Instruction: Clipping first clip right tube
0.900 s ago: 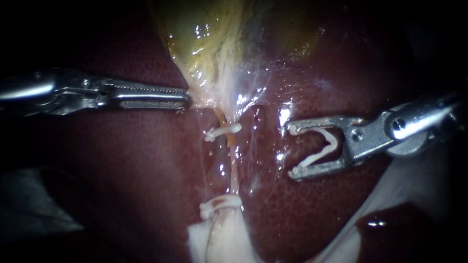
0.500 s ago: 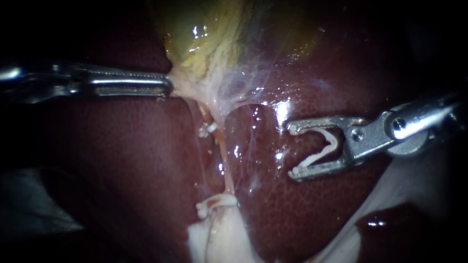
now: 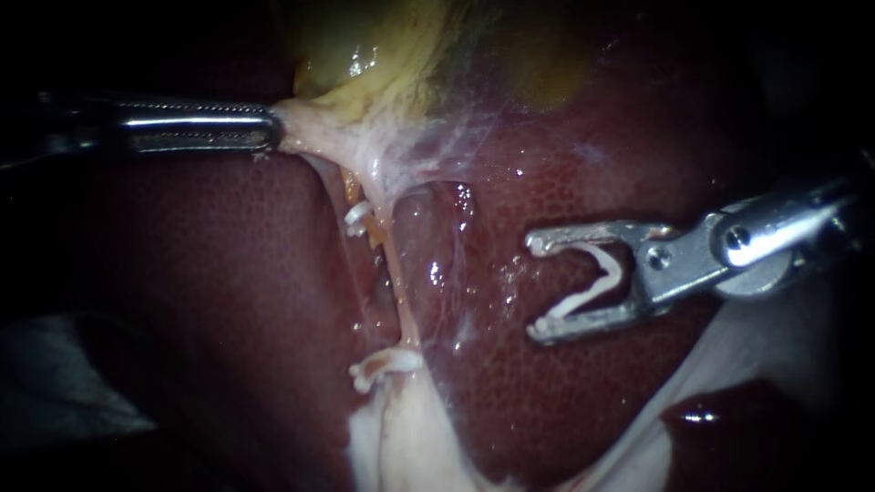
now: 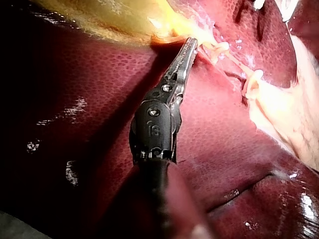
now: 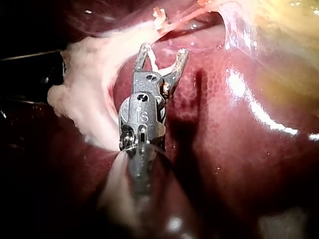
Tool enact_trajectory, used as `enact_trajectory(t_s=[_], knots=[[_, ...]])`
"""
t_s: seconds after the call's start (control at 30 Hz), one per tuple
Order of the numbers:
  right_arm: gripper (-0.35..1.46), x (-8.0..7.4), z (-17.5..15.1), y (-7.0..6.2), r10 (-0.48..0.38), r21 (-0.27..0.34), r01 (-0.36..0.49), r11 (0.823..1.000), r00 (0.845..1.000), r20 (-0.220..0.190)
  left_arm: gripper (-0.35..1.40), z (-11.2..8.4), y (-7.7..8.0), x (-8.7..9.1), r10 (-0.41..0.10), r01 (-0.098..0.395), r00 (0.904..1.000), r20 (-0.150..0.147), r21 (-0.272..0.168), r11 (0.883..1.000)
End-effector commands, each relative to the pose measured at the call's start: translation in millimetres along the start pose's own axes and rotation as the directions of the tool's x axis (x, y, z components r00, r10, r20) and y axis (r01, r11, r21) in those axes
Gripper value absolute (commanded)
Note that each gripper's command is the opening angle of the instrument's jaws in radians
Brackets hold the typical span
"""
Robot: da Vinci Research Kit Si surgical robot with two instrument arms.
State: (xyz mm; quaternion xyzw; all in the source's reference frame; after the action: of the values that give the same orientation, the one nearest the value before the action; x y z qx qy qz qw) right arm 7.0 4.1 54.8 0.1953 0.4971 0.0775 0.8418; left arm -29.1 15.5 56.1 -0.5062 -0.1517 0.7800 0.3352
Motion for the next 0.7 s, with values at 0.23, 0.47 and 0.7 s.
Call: enact_trajectory(t_s=[0.23, 0.47, 0.7], knots=[[0.47, -0.8, 3.2, -0.7, 0.107, 0.022, -0.107, 0.994, 0.994, -0.012, -0.35, 0.3, 0.8, 0.1, -0.001, 0.001, 1.0000, 0.000, 0.007, 1.000], [0.47, -2.4, 7.6, -1.3, 0.176, 0.044, -0.176, 0.983, 0.984, -0.008, -0.35, 0.3, 1.5, 0.4, -0.002, 0.002, 1.0000, -0.001, 0.014, 1.000], [0.47, -4.1, 10.7, -0.3, 0.226, 0.044, -0.225, 0.973, 0.974, -0.004, -0.35, 0.3, 1.7, 0.4, -0.003, 0.003, 1.0000, -0.001, 0.016, 1.000]])
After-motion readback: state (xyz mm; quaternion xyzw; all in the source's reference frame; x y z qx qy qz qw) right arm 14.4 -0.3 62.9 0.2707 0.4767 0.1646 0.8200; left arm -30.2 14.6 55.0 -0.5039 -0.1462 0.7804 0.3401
